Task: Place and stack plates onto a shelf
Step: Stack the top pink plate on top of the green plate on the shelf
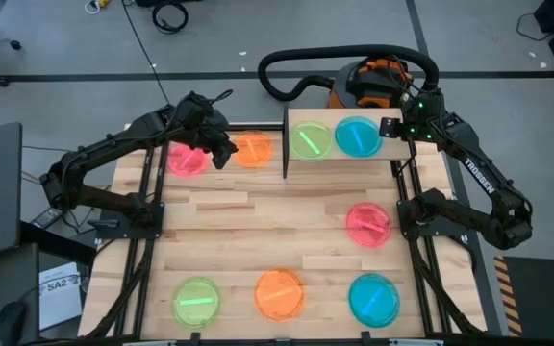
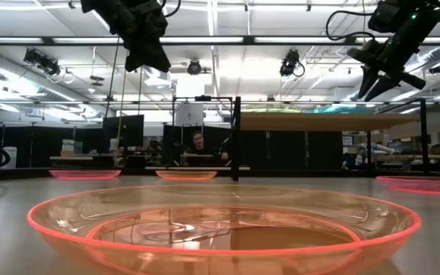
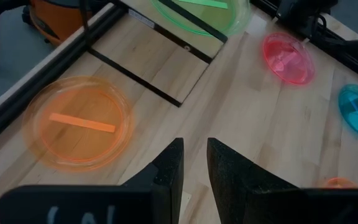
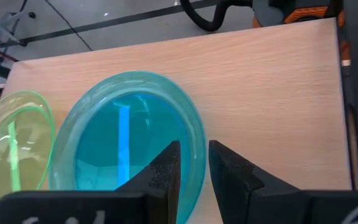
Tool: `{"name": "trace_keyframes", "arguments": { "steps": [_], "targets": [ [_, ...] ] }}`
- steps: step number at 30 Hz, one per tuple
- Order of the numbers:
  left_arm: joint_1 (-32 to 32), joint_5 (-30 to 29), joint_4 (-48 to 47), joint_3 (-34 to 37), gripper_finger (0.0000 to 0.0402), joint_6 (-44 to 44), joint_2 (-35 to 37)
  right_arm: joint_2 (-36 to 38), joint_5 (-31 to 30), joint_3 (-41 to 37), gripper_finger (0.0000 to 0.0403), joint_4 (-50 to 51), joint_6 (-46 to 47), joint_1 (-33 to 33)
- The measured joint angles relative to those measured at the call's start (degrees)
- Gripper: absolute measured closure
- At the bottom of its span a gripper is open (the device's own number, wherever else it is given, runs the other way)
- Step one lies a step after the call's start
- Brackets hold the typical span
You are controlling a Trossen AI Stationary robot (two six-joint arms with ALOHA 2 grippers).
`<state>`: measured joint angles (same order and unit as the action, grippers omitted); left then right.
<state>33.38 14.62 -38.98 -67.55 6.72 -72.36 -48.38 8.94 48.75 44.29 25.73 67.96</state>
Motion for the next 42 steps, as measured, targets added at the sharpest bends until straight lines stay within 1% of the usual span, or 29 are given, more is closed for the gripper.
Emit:
{"name": "trace_keyframes", "arguments": {
  "steps": [5, 7, 10, 14, 16, 19, 23, 31, 33, 37, 39, 42],
  "targets": [
    [1.77, -4.74, -0.04, 0.0, 0.0324, -0.11, 0.0, 0.0, 1.52, 0.0, 0.0313, -0.01, 0.24, 0.0],
    [2.78, -5.78, -0.17, 0.0, 0.0324, -0.2, 0.0, 0.05, 1.82, 0.0, 0.0313, 0.0, 0.25, 0.0],
    [4.44, -6.01, -0.63, 0.0, 0.0324, -1.61, 0.0, 0.37, 3.84, 0.0, 0.0313, 0.0, 0.91, 0.0],
    [6.74, -6.0, -2.82, 0.0, 0.0324, -2.0, -0.03, 1.05, 9.18, 0.0, 0.0313, -0.02, 1.28, -0.65],
    [7.87, -6.02, -4.7, -0.04, 0.0324, -2.05, -0.49, 1.45, 10.75, 0.0, 0.0313, -0.04, 1.5, -1.77],
    [9.94, -6.28, -8.33, -0.04, 0.0324, -2.12, -1.42, 2.13, 11.35, 0.0, 0.0313, -0.04, 1.75, -4.23],
    [11.96, -6.94, -11.67, -0.04, 0.0324, -4.49, -4.06, 2.9, 11.33, 0.0, 0.0313, -0.07, 3.74, -8.23],
    [13.45, -7.72, -12.13, -0.04, 0.0324, -5.06, -11.12, 3.54, 10.87, 0.0, 0.0313, -1.41, 7.67, -17.29],
    [13.45, -9.38, -12.21, -0.04, 0.0324, -5.08, -13.01, 3.56, 10.27, 0.0, 0.0313, -2.39, 7.78, -19.6],
    [13.45, -14.82, -13.77, -0.04, 0.0324, -4.64, -16.57, 3.56, 10.1, 0.0, 0.0313, -4.34, 9.34, -23.58],
    [13.45, -16.04, -15.28, 0.0, 0.0324, -4.39, -18.09, 3.56, 9.98, 0.0, 0.0313, -5.67, 10.28, -25.47],
    [13.37, -16.14, -17.16, 0.0, 0.0324, -4.39, -19.96, 3.56, 8.69, 0.0, 0.0313, -7.1, 10.74, -28.39]
  ]
}}
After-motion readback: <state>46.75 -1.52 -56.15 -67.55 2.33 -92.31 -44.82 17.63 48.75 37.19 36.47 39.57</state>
